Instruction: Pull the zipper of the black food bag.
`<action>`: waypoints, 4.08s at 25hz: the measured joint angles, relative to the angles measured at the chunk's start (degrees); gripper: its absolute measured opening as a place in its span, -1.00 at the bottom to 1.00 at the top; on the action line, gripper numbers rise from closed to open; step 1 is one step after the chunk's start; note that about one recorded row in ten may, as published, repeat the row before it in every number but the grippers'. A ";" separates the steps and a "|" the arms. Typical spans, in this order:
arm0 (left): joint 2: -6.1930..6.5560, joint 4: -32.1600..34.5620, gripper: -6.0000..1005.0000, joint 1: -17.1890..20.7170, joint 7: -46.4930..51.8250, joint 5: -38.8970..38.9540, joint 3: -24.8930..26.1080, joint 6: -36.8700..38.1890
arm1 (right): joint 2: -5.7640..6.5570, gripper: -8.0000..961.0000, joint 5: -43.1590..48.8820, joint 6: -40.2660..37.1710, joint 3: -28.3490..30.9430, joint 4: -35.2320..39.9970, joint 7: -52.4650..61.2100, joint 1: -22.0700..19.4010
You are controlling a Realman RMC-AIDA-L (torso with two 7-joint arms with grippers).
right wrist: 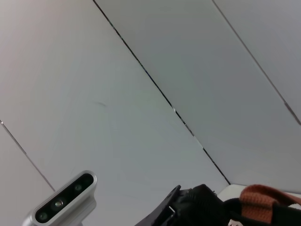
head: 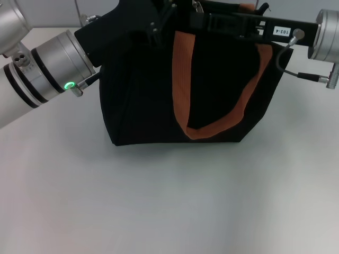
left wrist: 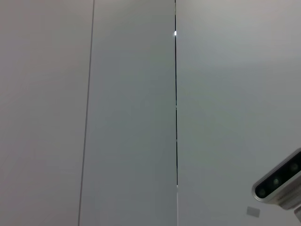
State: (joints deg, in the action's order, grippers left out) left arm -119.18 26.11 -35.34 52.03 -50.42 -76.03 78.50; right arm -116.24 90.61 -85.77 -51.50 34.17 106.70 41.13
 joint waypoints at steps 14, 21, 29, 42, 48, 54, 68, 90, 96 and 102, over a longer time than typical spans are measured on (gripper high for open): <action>0.00 -0.01 -0.84 0.10 0.00 0.01 0.00 0.01 | -0.36 -0.58 -0.03 0.10 1.74 -0.22 -0.14 -0.18; 0.00 -0.01 -0.83 0.09 0.00 0.01 0.00 0.13 | -0.22 -0.97 0.13 0.10 1.65 -0.25 -0.09 -0.13; 0.02 -0.44 -0.83 0.52 -0.13 0.03 -0.33 0.10 | -0.01 -0.99 1.42 1.62 0.61 -0.26 2.04 1.51; 0.01 -3.27 -0.83 4.48 -3.53 2.23 -0.53 1.68 | -0.35 -0.99 10.70 4.45 0.00 -0.46 12.20 7.10; 0.00 -3.58 -0.83 6.12 -5.06 2.30 -0.33 2.30 | -0.37 -0.99 14.69 4.53 0.00 -0.52 17.94 10.01; 0.00 -3.77 -0.82 7.79 -6.84 2.48 0.06 2.55 | -0.11 -0.99 15.44 4.51 -0.45 -0.42 22.31 11.52; 0.01 -3.80 -0.82 9.43 -8.34 3.13 0.31 2.63 | 0.05 -0.98 17.83 7.73 -3.86 -1.35 29.15 14.04; 0.09 -4.58 -0.81 10.55 -9.85 4.91 1.50 2.52 | 0.53 -0.98 19.45 13.02 -6.51 -3.86 29.61 16.21; 0.19 -4.58 -0.81 10.86 -9.85 5.24 1.50 2.58 | 0.64 -0.98 20.21 13.50 -6.34 -3.88 29.61 16.18; 0.26 -4.57 -0.81 10.90 -9.85 5.28 1.52 2.51 | 0.89 -0.98 20.26 13.63 -6.08 -3.81 29.61 15.46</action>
State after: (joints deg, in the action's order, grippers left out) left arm -118.92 21.54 -24.44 42.18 -45.14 -74.51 81.01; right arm -115.35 110.88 -72.14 -57.58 30.36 136.32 56.59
